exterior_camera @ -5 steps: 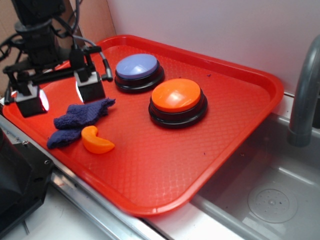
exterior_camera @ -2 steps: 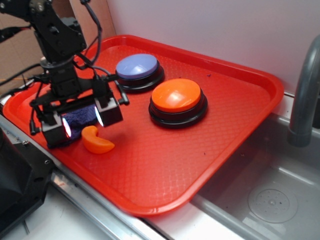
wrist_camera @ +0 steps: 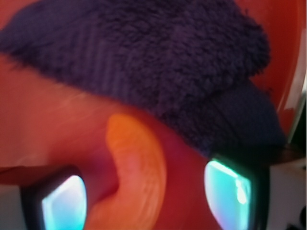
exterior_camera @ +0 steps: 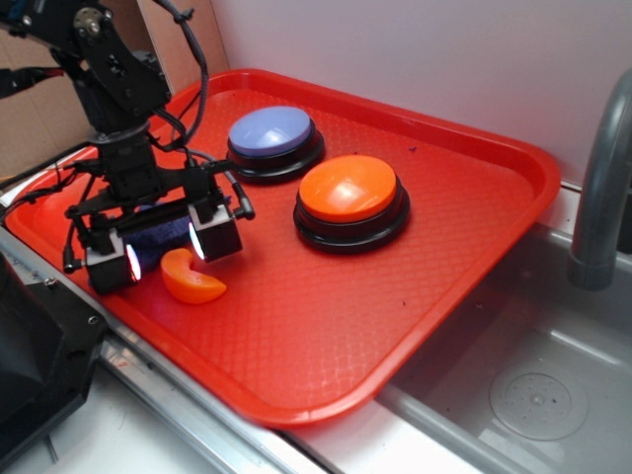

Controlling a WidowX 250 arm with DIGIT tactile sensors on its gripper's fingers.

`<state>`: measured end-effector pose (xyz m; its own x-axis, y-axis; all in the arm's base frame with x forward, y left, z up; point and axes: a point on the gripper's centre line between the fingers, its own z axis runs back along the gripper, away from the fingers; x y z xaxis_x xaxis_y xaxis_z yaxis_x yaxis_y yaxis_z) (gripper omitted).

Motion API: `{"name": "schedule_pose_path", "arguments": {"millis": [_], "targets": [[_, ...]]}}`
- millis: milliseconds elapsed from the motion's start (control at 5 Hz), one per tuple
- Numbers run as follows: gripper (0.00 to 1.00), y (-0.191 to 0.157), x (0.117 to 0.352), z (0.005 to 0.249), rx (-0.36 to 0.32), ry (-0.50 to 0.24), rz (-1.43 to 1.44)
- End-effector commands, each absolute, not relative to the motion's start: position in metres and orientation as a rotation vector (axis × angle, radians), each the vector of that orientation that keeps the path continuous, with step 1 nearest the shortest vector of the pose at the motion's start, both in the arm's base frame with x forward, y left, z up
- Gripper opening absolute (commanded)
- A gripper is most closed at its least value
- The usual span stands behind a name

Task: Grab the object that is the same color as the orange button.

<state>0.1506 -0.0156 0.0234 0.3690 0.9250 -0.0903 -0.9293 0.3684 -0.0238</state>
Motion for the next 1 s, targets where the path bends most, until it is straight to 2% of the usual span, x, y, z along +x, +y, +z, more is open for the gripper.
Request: {"name": "schedule_pose_path", "arguments": {"millis": [0,200,800], "targets": [[1.0,-0.0083,0.1535,0.0093,-0.101,0.057,1.142],[0.0,-0.007,0.1539,0.0059,-0.119,0.088,1.12],[0.0,-0.007,0.1543,0.0128,-0.119,0.065,1.076]]}}
